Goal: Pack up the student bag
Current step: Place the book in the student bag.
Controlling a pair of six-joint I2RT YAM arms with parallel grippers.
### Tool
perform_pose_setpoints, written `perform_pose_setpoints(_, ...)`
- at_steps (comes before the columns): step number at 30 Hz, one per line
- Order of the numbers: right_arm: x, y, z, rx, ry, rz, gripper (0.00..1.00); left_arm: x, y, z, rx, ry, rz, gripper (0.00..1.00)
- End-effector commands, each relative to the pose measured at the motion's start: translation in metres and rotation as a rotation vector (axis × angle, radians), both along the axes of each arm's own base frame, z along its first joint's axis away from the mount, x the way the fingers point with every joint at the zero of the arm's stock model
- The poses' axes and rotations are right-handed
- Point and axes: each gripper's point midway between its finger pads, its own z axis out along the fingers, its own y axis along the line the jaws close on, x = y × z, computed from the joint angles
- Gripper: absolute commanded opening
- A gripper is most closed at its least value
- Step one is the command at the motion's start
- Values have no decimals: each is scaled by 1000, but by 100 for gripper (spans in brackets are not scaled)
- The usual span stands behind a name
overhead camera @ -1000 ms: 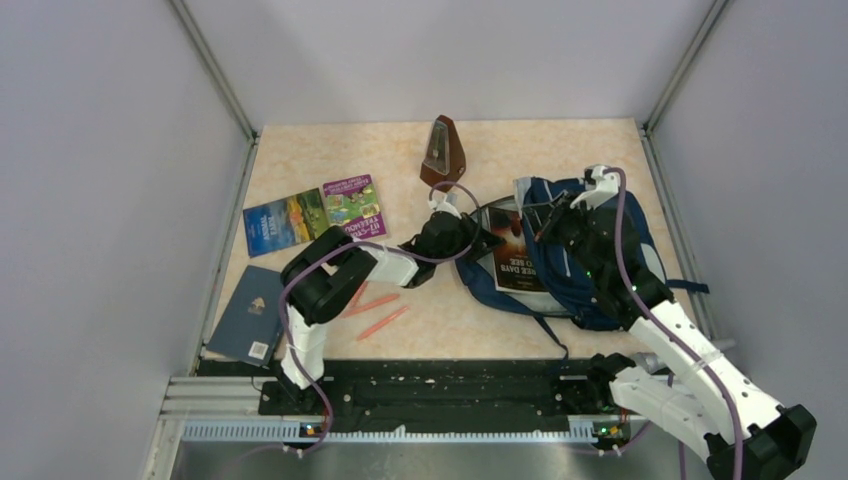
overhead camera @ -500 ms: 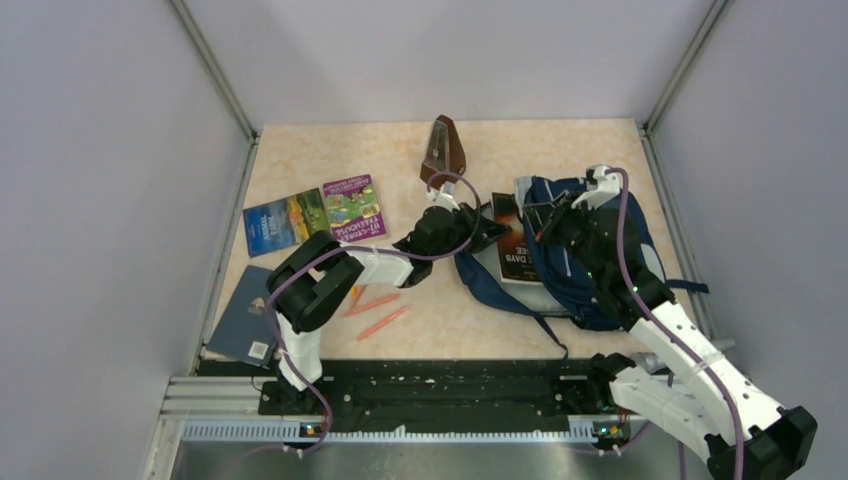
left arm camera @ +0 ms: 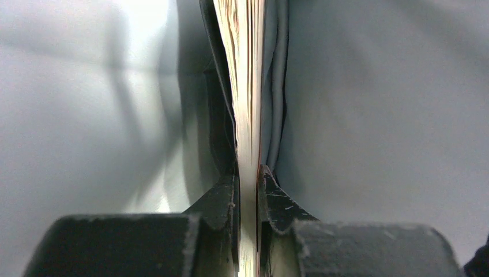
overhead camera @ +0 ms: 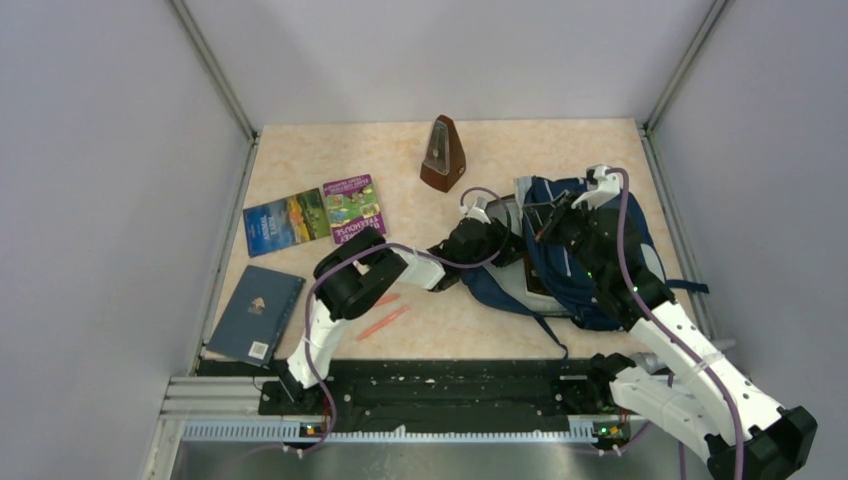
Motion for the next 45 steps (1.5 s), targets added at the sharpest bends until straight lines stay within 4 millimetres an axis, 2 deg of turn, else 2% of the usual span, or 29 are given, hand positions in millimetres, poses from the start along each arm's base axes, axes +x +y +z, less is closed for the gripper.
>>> perform_pose_setpoints(1, 1, -1, 58, 108, -160, -3, 0, 8, -24, 57, -178, -78, -3, 0)
perform_pose_setpoints(8, 2, 1, 56, 99, -150, 1, 0, 15, -51, 47, -145, -112, -20, 0)
perform_pose_setpoints(13, 1, -2, 56, 95, -153, -7, 0, 25, -53, 41, -91, -167, 4, 0)
perform_pose_setpoints(14, 0, -2, 57, 96, -154, -7, 0, 26, -53, 41, -84, -179, 8, 2)
perform_pose_setpoints(16, 1, -2, 56, 95, -154, -8, 0, 26, -54, 44, -80, -210, 0, 15)
perform_pose_setpoints(18, 1, -3, 56, 92, -152, -11, 0, 23, -53, 49, -92, -260, -15, 35)
perform_pose_setpoints(22, -1, -5, 56, 85, -152, -18, 0, 19, -46, 60, -109, -328, -17, 62)
perform_pose_setpoints(25, -3, -6, 58, 79, -155, -16, 0, 15, -39, 66, -87, -369, -23, 66)
perform_pose_setpoints(28, -4, -8, 60, 80, -161, -23, 0, 10, -27, 77, -65, -405, -9, 67)
perform_pose_setpoints(37, -5, -10, 64, 80, -172, -27, 0, 1, 23, 69, 135, -449, 34, 70)
perform_pose_setpoints(42, -6, -12, 66, 80, -180, -31, 0, 0, 67, 73, 234, -487, 109, 73)
perform_pose_setpoints(45, -6, -12, 66, 79, -182, -35, 0, -1, 94, 83, 266, -530, 150, 75)
